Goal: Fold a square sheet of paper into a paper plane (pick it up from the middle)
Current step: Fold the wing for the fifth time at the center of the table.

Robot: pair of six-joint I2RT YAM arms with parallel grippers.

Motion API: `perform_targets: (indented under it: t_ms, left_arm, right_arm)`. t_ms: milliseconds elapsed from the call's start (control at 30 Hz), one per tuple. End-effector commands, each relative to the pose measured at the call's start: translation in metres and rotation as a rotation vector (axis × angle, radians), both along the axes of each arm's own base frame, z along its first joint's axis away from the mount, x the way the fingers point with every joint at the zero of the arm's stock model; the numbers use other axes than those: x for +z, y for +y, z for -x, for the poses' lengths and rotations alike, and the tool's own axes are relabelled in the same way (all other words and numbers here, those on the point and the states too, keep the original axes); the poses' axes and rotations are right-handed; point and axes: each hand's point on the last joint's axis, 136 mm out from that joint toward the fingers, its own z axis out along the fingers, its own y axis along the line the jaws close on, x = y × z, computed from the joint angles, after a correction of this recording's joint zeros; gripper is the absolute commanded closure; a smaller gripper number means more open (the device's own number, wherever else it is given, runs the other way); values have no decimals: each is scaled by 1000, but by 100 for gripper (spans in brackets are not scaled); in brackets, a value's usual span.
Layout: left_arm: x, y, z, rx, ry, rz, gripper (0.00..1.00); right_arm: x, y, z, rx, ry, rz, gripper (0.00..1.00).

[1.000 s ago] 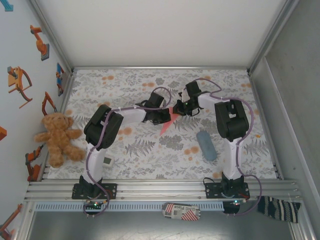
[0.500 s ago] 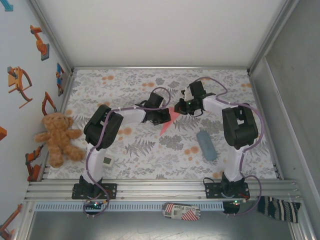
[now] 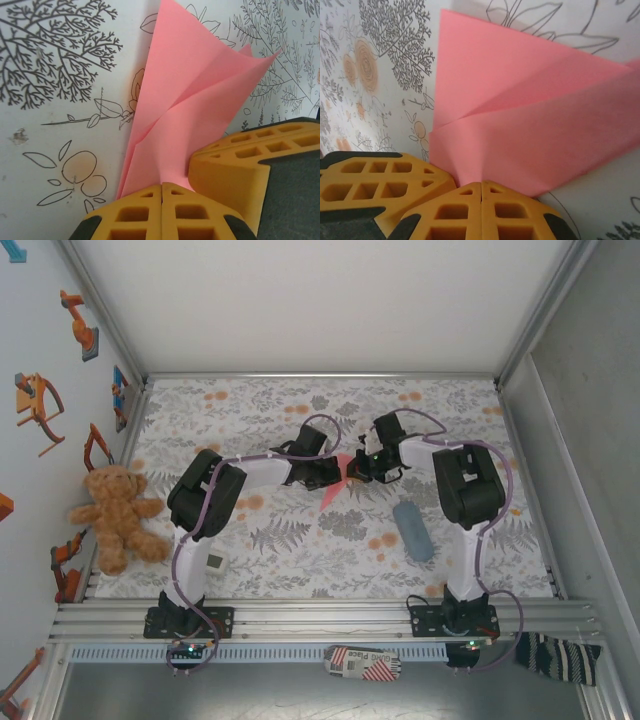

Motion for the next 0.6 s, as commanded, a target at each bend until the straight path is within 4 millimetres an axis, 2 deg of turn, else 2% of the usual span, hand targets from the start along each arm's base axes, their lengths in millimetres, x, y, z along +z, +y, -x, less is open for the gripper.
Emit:
perform_targets:
  t_ms: [0, 267, 400, 567]
  left_arm:
    - [-47, 28, 27, 24, 128, -139, 100]
    - [-78, 63, 58, 23, 201, -248, 100]
    - [-83, 72, 65, 23, 210, -275, 100]
    - [-83, 72, 65, 24, 206, -274, 100]
  right_arm:
    - [-2, 6, -4, 34, -9, 4, 100]
    - [-14, -20, -25, -39, -19, 66, 100]
    - [-20, -39, -46, -91, -26, 80, 100]
    - [-28, -65, -73, -162, -21, 80, 100]
